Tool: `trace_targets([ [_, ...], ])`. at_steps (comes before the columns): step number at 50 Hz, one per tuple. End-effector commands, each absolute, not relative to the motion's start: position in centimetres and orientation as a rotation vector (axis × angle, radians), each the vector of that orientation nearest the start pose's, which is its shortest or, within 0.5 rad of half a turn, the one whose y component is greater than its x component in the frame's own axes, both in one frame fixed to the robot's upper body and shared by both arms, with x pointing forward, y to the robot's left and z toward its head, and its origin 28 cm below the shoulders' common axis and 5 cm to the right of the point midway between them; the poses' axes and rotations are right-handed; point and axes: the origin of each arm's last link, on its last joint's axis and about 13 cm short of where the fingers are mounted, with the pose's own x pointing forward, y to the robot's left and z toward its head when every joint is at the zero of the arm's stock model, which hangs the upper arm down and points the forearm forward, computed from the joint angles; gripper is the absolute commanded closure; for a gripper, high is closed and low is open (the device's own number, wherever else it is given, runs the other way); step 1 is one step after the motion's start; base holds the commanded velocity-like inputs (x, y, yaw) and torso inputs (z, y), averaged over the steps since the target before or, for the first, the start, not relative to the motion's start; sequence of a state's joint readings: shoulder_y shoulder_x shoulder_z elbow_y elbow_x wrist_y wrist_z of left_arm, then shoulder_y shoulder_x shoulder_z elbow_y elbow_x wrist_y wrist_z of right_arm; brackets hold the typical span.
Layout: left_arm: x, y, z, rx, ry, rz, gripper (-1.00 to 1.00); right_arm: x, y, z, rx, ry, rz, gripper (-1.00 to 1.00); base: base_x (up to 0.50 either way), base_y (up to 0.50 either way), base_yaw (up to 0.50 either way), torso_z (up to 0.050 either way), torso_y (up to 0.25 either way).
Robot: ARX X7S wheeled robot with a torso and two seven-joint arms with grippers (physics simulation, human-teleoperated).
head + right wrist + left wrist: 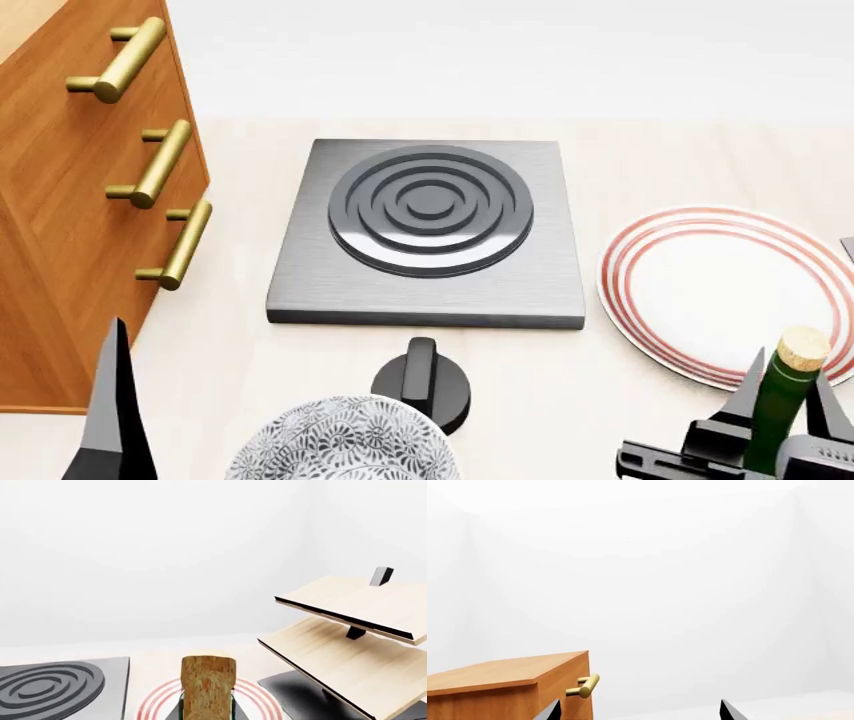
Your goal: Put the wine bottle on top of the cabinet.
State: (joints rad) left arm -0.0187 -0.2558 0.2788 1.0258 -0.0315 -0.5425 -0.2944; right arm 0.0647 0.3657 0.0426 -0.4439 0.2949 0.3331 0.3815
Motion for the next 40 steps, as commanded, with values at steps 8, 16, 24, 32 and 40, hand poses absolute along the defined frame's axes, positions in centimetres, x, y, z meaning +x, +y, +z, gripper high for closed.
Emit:
trace_targets([
  [8,15.1,18.8,17.3,0.094,-0.471,-0.063,-1.00,21.5,-16.5,10.8,-0.068,-0.180,-0.312,1.00,0.00,0.00,0.00,0.000,0.000],
  [16,15.2,18.8,17.1,0.094,-0.469,-0.065,-1.00,21.5,-16.5,11.3,-0.070,-0.189,-0.309,1.00,0.00,0.00,0.00,0.000,0.000],
  [24,15.5,18.6,16.5,0.089,-0.443,-0.083,-1.00,21.7,-16.7,14.6,-0.094,-0.256,-0.298,1.00,0.00,0.00,0.00,0.000,0.000],
  [32,15.6,18.4,16.2,0.090,-0.428,-0.100,-1.00,22.0,-16.1,17.6,-0.087,-0.325,-0.256,1.00,0.00,0.00,0.00,0.000,0.000],
  [40,15.6,18.0,15.9,0.097,-0.412,-0.137,-1.00,23.4,-14.6,21.4,-0.105,-0.396,-0.178,1.00,0.00,0.00,0.00,0.000,0.001],
])
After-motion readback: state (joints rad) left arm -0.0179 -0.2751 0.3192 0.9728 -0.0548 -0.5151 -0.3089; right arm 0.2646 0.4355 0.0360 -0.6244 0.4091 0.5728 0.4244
